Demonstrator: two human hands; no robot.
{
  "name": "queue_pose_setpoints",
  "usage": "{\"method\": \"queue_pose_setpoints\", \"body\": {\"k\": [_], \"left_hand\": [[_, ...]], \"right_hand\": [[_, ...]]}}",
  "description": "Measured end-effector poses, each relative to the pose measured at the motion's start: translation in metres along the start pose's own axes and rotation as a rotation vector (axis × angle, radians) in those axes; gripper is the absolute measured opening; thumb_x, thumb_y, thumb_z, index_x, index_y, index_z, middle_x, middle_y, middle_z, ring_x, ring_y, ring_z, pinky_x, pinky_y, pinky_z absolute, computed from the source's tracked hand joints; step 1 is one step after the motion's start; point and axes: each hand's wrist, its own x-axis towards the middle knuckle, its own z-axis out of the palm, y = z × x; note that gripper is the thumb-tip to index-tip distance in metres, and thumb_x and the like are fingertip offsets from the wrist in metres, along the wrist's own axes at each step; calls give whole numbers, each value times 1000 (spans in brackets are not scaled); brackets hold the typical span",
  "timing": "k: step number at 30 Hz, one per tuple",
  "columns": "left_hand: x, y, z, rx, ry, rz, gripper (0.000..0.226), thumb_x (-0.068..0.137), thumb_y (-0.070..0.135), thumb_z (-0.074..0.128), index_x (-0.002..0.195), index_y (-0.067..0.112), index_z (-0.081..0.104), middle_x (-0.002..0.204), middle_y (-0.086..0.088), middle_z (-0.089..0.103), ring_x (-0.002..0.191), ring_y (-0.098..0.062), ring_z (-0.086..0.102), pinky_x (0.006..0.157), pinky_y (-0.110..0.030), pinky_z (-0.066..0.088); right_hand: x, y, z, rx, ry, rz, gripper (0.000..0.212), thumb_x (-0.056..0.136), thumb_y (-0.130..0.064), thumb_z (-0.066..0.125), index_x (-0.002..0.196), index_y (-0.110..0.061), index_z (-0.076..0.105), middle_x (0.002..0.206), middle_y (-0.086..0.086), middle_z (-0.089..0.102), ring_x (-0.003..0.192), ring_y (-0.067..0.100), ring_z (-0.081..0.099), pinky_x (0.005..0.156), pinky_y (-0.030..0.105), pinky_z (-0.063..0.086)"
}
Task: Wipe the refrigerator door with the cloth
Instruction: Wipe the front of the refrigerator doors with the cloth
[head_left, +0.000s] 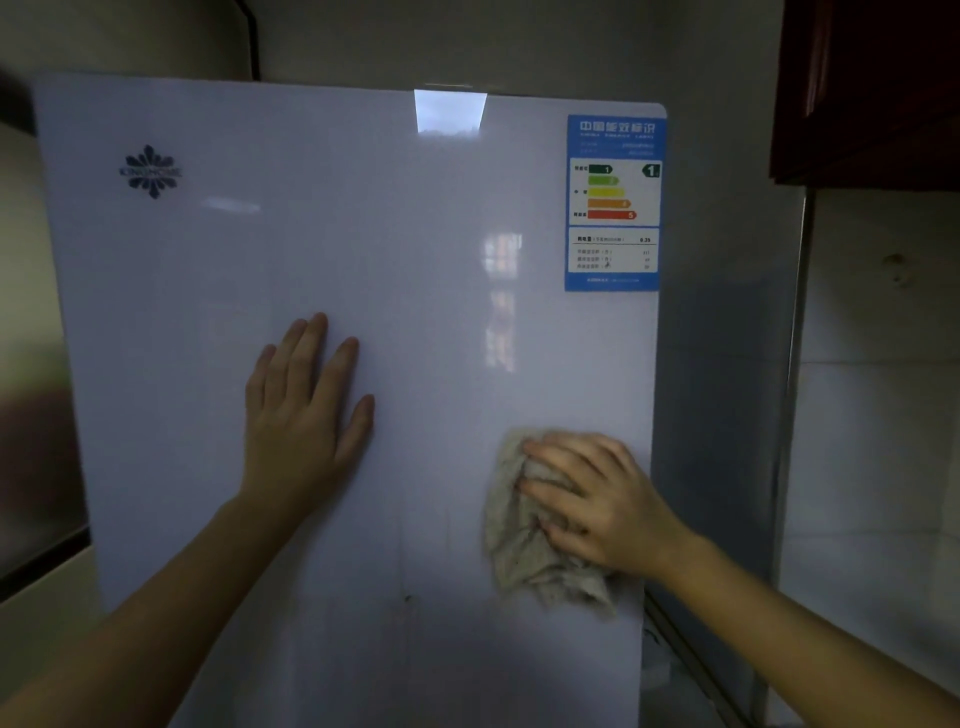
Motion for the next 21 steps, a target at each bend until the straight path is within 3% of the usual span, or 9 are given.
{"method": "queue_pose_setpoints", "body": {"k": [4, 9, 13, 21], "left_hand": [[1, -3, -2, 5, -1, 23, 56, 100, 40, 47, 145, 7, 51, 159, -22, 39, 147, -38, 35, 123, -49, 22], [1, -7, -3, 6, -1, 34, 55, 101, 40, 48, 144, 7, 52, 159, -22, 40, 146, -39, 38, 120, -52, 27], [-7, -6, -6, -19, -29, 5, 55, 100, 40, 48, 144, 7, 52, 159, -22, 38, 146, -40, 38, 121, -53, 27], [-85, -9, -22, -14, -128, -71, 54, 101, 39, 48, 145, 8, 51, 161, -20, 37, 147, -40, 36, 117, -53, 31]], "right_hand": [[13, 10, -6, -14, 1, -46, 35, 93, -37, 67, 123, -20, 71, 144, 9, 58, 127, 29, 54, 102, 43, 40], [68, 58, -32, -37, 77, 187, 43, 93, -40, 64, 129, -17, 68, 147, 13, 55, 132, 34, 50, 105, 47, 38], [82, 50, -29, -39, 118, 283, 43, 92, -38, 66, 129, -16, 69, 147, 12, 55, 132, 35, 50, 105, 48, 39], [-24, -52, 21, 66, -93, -113, 34, 92, -34, 69, 124, -21, 71, 144, 7, 60, 129, 29, 54, 101, 46, 45]]}}
